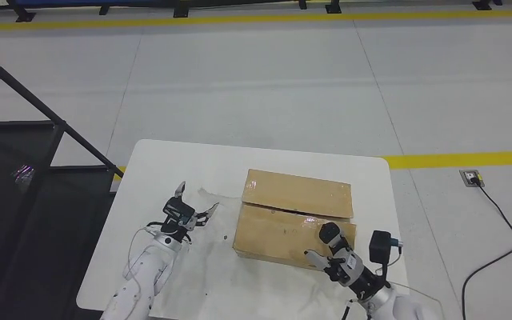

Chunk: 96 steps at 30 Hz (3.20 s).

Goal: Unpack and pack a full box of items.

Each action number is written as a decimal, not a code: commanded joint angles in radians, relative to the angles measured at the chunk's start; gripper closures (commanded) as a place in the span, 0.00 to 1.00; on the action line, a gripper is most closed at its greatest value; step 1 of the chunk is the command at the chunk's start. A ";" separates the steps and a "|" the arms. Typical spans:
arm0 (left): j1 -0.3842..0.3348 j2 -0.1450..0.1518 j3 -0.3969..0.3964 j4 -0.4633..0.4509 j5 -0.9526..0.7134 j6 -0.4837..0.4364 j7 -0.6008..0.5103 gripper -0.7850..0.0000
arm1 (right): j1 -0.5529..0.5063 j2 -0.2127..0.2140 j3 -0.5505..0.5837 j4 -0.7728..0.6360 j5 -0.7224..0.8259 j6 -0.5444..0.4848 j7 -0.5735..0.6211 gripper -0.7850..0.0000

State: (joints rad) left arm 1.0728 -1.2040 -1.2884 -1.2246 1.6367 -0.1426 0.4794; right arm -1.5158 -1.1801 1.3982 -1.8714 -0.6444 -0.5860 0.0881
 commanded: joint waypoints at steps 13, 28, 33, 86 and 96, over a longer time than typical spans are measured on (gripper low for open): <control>0.071 0.017 -0.079 -0.048 0.005 0.005 -0.050 0.00 | 0.018 0.001 -0.007 0.019 0.014 -0.009 0.018 0.00; 0.116 0.024 -0.141 -0.115 -0.091 -0.039 -0.004 0.00 | 0.018 0.006 0.005 -0.005 0.015 0.002 0.059 0.00; 0.186 0.035 -0.210 -0.235 -0.136 -0.082 0.003 0.00 | 0.014 0.016 0.036 -0.025 0.050 0.016 0.171 0.00; 0.240 0.048 -0.204 -0.363 -0.363 -0.367 -0.111 0.00 | 0.193 0.138 0.207 0.250 0.787 -0.313 0.833 0.00; 0.237 0.052 -0.173 -0.400 -0.321 -0.438 -0.128 0.00 | 0.066 0.251 0.168 0.104 0.658 -0.426 0.720 0.00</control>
State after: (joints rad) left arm 1.3102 -1.1528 -1.4654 -1.6238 1.3109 -0.5658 0.3558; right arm -1.4398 -0.9445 1.5677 -1.7618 0.0450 -1.0008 0.8191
